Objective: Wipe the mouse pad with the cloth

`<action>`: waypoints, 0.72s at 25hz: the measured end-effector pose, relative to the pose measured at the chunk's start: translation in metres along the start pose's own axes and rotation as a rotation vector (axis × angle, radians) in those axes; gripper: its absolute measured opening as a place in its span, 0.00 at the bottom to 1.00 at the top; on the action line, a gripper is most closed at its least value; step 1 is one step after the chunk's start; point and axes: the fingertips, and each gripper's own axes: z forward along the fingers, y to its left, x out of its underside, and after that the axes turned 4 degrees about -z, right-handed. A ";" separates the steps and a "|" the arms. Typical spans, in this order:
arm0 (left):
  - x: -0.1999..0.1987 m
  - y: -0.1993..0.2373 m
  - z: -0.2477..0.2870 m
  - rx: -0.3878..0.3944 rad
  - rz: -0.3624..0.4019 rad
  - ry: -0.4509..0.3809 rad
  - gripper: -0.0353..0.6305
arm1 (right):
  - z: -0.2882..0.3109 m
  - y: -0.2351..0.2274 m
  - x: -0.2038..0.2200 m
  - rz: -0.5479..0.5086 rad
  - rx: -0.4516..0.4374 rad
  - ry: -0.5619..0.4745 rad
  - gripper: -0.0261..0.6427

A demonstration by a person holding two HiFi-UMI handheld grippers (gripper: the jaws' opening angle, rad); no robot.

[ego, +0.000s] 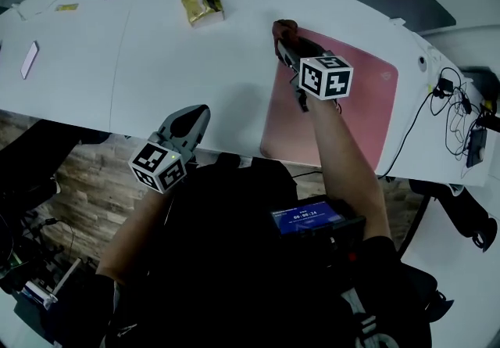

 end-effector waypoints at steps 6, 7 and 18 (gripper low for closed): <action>-0.008 -0.023 0.010 0.079 0.048 -0.006 0.07 | -0.066 0.001 -0.010 -0.064 0.010 -0.102 0.21; -0.008 -0.028 0.012 0.092 0.054 -0.005 0.07 | -0.079 -0.001 -0.011 -0.073 0.016 -0.117 0.21; -0.013 -0.085 0.041 0.271 0.159 0.017 0.07 | -0.214 -0.016 0.015 -0.103 0.177 -0.230 0.21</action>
